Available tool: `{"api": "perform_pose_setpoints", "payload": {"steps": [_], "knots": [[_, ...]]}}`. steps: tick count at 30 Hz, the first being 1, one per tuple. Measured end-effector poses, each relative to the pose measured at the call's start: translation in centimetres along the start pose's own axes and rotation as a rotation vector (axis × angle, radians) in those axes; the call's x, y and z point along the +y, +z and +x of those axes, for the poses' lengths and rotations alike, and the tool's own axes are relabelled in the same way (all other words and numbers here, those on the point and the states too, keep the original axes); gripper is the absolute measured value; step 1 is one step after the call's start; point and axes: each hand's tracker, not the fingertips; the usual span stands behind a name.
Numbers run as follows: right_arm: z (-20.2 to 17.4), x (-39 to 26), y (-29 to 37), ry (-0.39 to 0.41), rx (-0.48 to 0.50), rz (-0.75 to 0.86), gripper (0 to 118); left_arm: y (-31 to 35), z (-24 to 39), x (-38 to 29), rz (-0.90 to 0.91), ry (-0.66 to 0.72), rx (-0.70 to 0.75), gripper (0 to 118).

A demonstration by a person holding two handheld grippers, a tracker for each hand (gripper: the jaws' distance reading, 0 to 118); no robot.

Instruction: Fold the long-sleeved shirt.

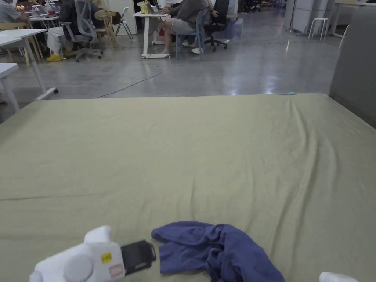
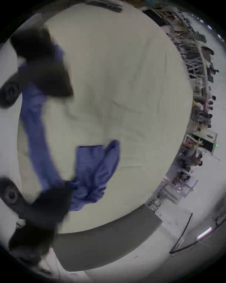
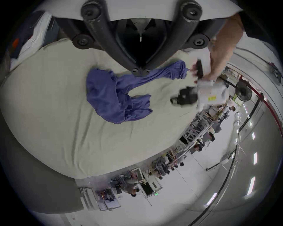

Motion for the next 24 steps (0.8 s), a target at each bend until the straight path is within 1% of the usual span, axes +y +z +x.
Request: {"api": "perform_pose_setpoints", "payload": {"steps": [1,2,3,4,5,6,8,10,11,12,13,14,15,16,17,18,19,20,22,23,24], "knots": [[0.2,0.0,-0.4,-0.014,0.0,-0.02,0,-1.9,1.1,1.3,0.045,0.021,-0.024,117],[0.4,-0.1,-0.8,-0.04,-0.009,-0.04,0,-4.2,1.2,2.9,-0.001,0.014,-0.015,117],[0.7,-0.2,-1.2,-0.05,-0.017,-0.05,0,-6.3,1.6,4.0,-0.022,0.021,-0.017,117],[1.0,-0.3,-1.6,-0.049,-0.034,-0.06,0,-8.8,2.0,5.1,-0.054,0.03,0.021,117],[1.2,-0.5,-2.0,-0.039,-0.072,-0.077,0,-9.3,2.3,5.3,-0.072,0.04,0.036,117],[1.5,-0.6,-2.5,-0.031,-0.11,-0.091,0,-11.5,2.8,5.9,-0.091,0.013,0.051,117],[2.2,-0.8,-3.5,-0.036,-0.144,-0.116,0,-15.4,3.7,5.9,-0.16,-0.069,0.074,116],[3.1,-0.7,-4.2,-0.075,-0.18,-0.144,0,-17.5,4.1,5.1,-0.242,-0.223,0.142,107],[3.5,-0.6,-4.6,-0.081,-0.199,-0.151,0,-17.1,4.5,4.8,-0.251,-0.324,0.198,106],[3.7,-0.6,-4.8,-0.073,-0.205,-0.146,0,-16.5,5.0,4.9,-0.179,-0.336,0.157,101],[3.9,-0.5,-5.2,-0.049,-0.228,-0.143,0,-15.3,5.2,5.1,-0.163,-0.349,0.166,84],[4.2,-0.3,-5.8,-0.022,-0.255,-0.149,1,-14.5,5.6,5.3,-0.158,-0.336,0.149,46],[4.5,0.0,-6.5,-0.006,-0.27,-0.154,38,-13.8,6.0,5.6,-0.153,-0.319,0.143,0],[4.7,0.2,-7.4,0.005,-0.294,-0.162,83,-13.0,6.1,5.8,-0.144,-0.316,0.144,0],[5.0,0.5,-8.4,-0.007,-0.327,-0.187,117,-13.1,6.1,6.4,-0.14,-0.288,0.093,0],[5.6,0.7,-9.4,0.001,-0.319,-0.184,115,-12.6,6.1,6.8,-0.145,-0.272,0.062,0],[5.5,1.4,-10.6,0.028,-0.305,-0.149,116,-12.3,6.2,7.0,-0.143,-0.273,0.068,0],[6.2,1.2,-11.8,0.018,-0.338,-0.183,116,-11.9,6.3,7.2,-0.146,-0.279,0.088,0],[6.3,1.1,-14.3,0.04,-0.397,-0.231,116,-11.2,6.6,6.9,-0.141,-0.289,0.098,0],[6.2,0.8,-15.9,0.068,-0.41,-0.249,115,-10.7,6.6,6.9,-0.137,-0.292,0.096,0],[6.7,0.5,-16.7,0.109,-0.417,-0.277,106,-10.3,6.6,7.0,-0.135,-0.292,0.095,0]]}}
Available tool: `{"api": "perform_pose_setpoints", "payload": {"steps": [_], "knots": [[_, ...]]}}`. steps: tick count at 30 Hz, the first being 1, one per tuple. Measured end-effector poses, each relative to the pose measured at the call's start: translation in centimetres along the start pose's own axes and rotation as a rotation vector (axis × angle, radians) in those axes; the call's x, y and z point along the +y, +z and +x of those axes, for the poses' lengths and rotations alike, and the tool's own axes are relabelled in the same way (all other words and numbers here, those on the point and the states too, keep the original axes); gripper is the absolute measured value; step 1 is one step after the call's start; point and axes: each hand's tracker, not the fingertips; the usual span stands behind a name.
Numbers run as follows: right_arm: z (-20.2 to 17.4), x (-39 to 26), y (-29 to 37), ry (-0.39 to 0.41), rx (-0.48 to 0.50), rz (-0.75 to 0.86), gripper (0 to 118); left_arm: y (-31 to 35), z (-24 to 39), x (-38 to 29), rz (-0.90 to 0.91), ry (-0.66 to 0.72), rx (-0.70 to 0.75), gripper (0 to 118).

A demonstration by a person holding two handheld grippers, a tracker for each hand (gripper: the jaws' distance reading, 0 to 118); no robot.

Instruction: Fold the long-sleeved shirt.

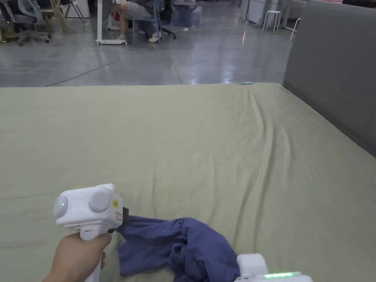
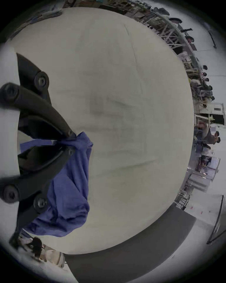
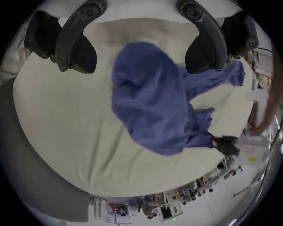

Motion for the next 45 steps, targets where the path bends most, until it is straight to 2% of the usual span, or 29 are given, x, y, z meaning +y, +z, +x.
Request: {"api": "perform_pose_setpoints", "payload": {"steps": [1,2,3,4,5,7,9,12,15,16,19,22,27,30,32,34,38,41,45], "knots": [[-0.4,0.0,-1.2,0.031,-0.052,-0.036,87,0.5,0.0,-0.2,-0.001,0.004,0.0,0],[-0.7,0.2,-2.2,0.048,-0.082,-0.084,53,1.1,-0.1,-0.2,-0.002,0.017,0.0,0],[-0.7,0.4,-2.7,0.018,-0.048,-0.122,24,1.8,-0.3,-0.2,0.0,0.034,-0.003,0],[0.1,0.4,-2.2,-0.041,0.037,-0.11,22,2.7,-0.6,-0.1,0.005,0.051,-0.014,0],[0.2,0.9,-0.9,-0.052,0.017,-0.079,14,3.9,-0.8,-0.2,0.01,0.072,-0.033,0],[0.2,1.5,1.8,-0.08,0.03,0.005,13,6.6,-1.5,-0.6,0.037,0.115,-0.092,0],[1.6,2.0,6.3,-0.109,0.094,0.119,13,10.1,-2.1,-1.0,0.059,0.105,-0.11,0],[2.8,5.0,13.6,-0.04,0.106,0.27,13,16.3,-2.6,-0.1,0.155,0.085,-0.103,0],[3.9,10.1,21.0,0.015,0.134,0.414,13,22.9,-3.3,2.4,0.258,0.11,-0.158,0],[3.9,12.3,23.1,0.055,0.127,0.449,13,25.1,-3.4,3.5,0.293,0.109,-0.181,0],[3.1,17.6,28.1,0.146,0.06,0.529,13,30.7,-3.2,6.5,0.382,0.072,-0.14,0],[2.1,23.2,32.6,0.247,-0.087,0.598,13,36.0,-4.3,10.2,0.481,0.121,-0.11,0],[1.6,30.6,37.6,0.257,-0.178,0.613,13,41.5,-5.7,16.1,0.585,0.153,-0.063,0],[1.6,35.0,39.0,0.232,-0.23,0.608,13,42.4,-5.9,19.8,0.583,0.165,-0.063,0],[1.3,37.5,39.6,0.264,-0.242,0.585,13,42.1,-5.6,21.9,0.566,0.171,-0.029,0],[0.7,39.8,40.0,0.305,-0.31,0.595,13,41.5,-5.5,24.0,0.569,0.186,-0.015,0],[0.7,43.2,39.5,0.28,-0.378,0.581,13,40.5,-5.1,26.7,0.574,0.213,-0.031,0],[1.2,44.3,37.2,0.257,-0.381,0.553,13,38.3,-4.9,27.5,0.541,0.237,-0.028,0],[1.8,43.8,29.0,0.257,-0.401,0.42,13,32.1,-5.1,27.2,0.46,0.172,0.036,0]]}}
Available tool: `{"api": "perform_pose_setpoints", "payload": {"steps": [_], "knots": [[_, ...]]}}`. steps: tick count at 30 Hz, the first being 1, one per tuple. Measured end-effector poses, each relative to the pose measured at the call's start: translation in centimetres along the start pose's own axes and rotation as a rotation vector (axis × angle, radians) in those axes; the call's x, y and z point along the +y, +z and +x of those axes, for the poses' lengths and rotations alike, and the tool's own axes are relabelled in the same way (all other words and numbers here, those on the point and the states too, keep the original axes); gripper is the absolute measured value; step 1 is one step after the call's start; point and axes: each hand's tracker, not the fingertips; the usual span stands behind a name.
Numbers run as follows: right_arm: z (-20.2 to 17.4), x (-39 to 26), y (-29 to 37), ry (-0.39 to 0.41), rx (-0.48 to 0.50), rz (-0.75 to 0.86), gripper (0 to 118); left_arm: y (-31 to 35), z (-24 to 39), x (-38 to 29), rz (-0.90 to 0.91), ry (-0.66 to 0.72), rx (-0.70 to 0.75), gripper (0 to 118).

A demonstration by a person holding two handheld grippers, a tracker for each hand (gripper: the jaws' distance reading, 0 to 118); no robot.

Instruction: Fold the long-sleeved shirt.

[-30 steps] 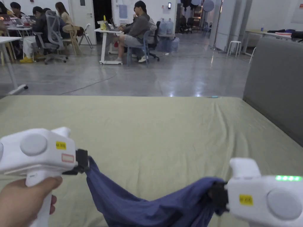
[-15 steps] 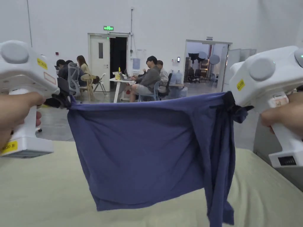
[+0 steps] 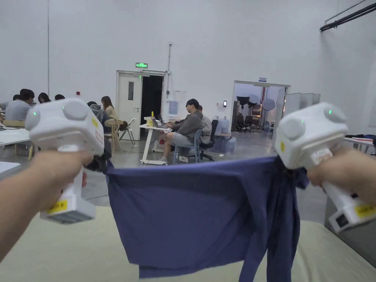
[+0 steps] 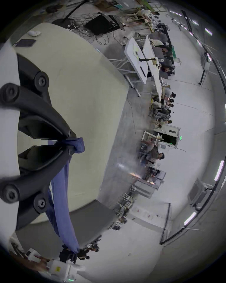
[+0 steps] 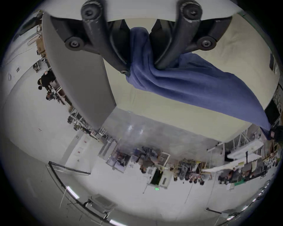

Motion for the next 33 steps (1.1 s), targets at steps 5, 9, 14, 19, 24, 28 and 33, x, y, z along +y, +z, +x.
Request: {"api": "perform_pose_setpoints", "payload": {"steps": [5,9,14,19,24,28,33], "knots": [[-6.0,-9.1,-10.9,0.088,0.063,-0.156,13,-8.4,-2.5,-9.1,-0.218,-0.038,0.064,0],[-11.0,-19.1,-17.2,0.107,0.158,-0.306,13,-14.9,-5.9,-18.7,-0.394,-0.021,0.115,0],[-13.7,-28.2,-19.9,0.05,0.239,-0.411,13,-18.0,-9.6,-28.2,-0.569,0.04,0.112,0],[-12.9,-33.9,-14.3,0.099,0.333,-0.381,13,-13.0,-10.9,-33.2,-0.613,-0.083,0.025,0],[-12.7,-40.1,-7.8,0.122,0.345,-0.387,13,-5.7,-13.8,-38.6,-0.662,-0.11,-0.009,0],[-15.0,-45.8,-4.1,0.214,0.337,-0.443,13,-2.6,-15.4,-44.4,-0.725,-0.164,-0.002,0],[-16.9,-50.9,-3.1,0.243,0.384,-0.571,13,0.4,-14.7,-49.0,-0.759,-0.193,0.024,0]]}}
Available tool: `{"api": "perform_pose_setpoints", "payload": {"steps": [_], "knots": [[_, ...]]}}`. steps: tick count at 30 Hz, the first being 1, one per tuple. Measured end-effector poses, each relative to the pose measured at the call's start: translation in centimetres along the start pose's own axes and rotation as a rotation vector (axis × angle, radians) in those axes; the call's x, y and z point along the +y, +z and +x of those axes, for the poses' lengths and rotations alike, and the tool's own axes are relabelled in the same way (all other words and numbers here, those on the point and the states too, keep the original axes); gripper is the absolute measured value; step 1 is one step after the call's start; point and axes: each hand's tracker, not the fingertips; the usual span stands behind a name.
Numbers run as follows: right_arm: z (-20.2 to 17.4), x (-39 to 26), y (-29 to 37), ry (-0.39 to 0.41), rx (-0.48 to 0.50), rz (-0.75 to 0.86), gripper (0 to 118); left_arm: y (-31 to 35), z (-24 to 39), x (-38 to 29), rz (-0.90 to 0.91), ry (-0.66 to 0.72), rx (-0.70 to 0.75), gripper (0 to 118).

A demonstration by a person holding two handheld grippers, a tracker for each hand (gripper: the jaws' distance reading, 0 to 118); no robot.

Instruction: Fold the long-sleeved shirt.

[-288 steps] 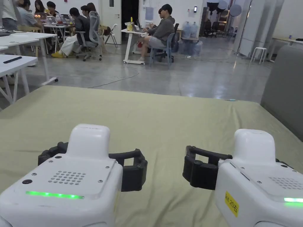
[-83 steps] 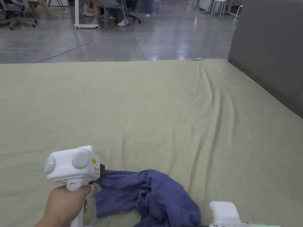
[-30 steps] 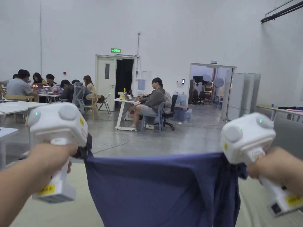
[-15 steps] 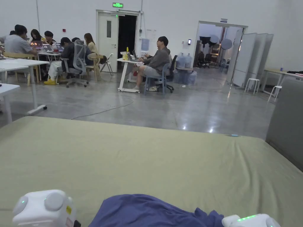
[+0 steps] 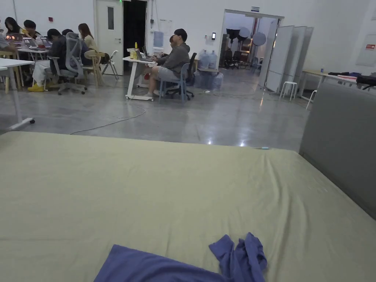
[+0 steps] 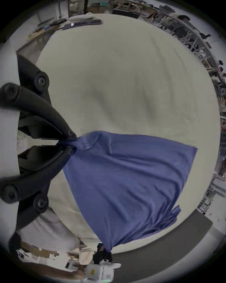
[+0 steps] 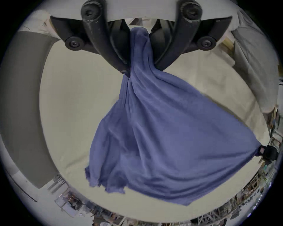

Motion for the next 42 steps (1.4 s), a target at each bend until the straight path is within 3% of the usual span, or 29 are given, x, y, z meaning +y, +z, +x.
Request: {"api": "perform_pose_setpoints", "payload": {"steps": [3,7,9,11,12,13,14,15,16,20,22,23,24,25,26,27,29,32,34,35,36,37,38,42], "knots": [[-0.9,-1.0,-1.9,0.022,-0.013,-0.039,12,-1.7,0.2,-1.3,-0.022,0.008,0.002,0],[-1.0,-0.4,-2.6,-0.006,-0.021,-0.041,13,-3.7,0.5,-1.5,-0.025,0.025,0.031,0],[-1.4,-0.1,-2.8,0.021,-0.033,-0.054,17,-3.9,1.2,-1.7,-0.022,0.017,0.057,0],[-1.0,0.2,-2.6,-0.004,-0.038,-0.068,21,-3.5,1.9,-1.5,-0.023,-0.027,0.097,1],[-0.4,0.1,-1.9,-0.051,-0.002,-0.064,29,-3.1,1.9,-1.4,-0.03,-0.034,0.097,15],[0.1,0.1,-1.2,-0.07,0.019,-0.05,47,-2.2,1.8,-1.4,-0.025,-0.024,0.094,47],[1.5,-0.3,0.2,-0.117,0.071,-0.012,72,-0.6,1.6,-1.4,0.002,0.017,0.096,88],[2.2,-0.7,1.9,-0.173,0.103,0.017,95,1.0,1.7,-1.5,0.031,0.045,0.076,117],[2.9,-1.4,4.1,-0.223,0.115,0.064,98,3.1,1.7,-2.0,0.093,0.054,0.038,118],[4.1,-5.4,11.4,-0.292,0.201,0.293,98,9.8,3.1,-5.3,0.364,0.102,-0.07,118],[3.6,-6.9,12.3,-0.336,0.251,0.317,98,9.4,4.5,-7.3,0.338,0.119,-0.128,118],[3.0,-7.6,12.1,-0.352,0.28,0.316,98,8.5,5.2,-8.1,0.243,0.104,-0.145,118],[2.2,-8.1,11.7,-0.353,0.266,0.307,96,7.5,6.1,-9.0,0.194,0.105,-0.137,114],[1.4,-8.5,11.4,-0.362,0.248,0.306,85,6.8,6.9,-9.6,0.184,0.103,-0.117,93],[0.4,-8.8,10.9,-0.358,0.192,0.299,52,5.9,7.8,-10.2,0.17,0.095,-0.087,51],[-0.4,-8.8,10.0,-0.345,0.16,0.272,0,4.5,7.5,-10.1,0.164,0.093,-0.07,0],[-0.9,-9.4,8.9,-0.361,0.167,0.232,0,3.8,8.2,-9.3,0.133,0.093,-0.123,0],[-0.9,-9.1,8.0,-0.398,0.319,0.206,0,4.9,8.1,-4.5,0.227,0.131,-0.187,0],[-0.9,-8.4,7.9,-0.399,0.305,0.211,0,5.5,7.8,0.8,0.309,0.147,-0.198,4],[-0.9,-8.1,7.9,-0.396,0.299,0.212,0,5.6,7.7,4.1,0.355,0.156,-0.163,29],[-0.8,-7.9,7.9,-0.393,0.287,0.213,0,5.1,7.5,7.9,0.398,0.142,-0.136,95],[-0.7,-7.7,7.9,-0.397,0.28,0.214,0,4.1,7.5,10.8,0.366,0.144,-0.136,118],[-0.9,-7.2,7.8,-0.402,0.28,0.215,0,3.2,7.2,14.3,0.475,0.161,-0.146,116],[0.1,-7.4,7.3,-0.466,0.289,0.192,0,-3.8,5.8,25.0,0.333,0.147,0.066,117]]}}
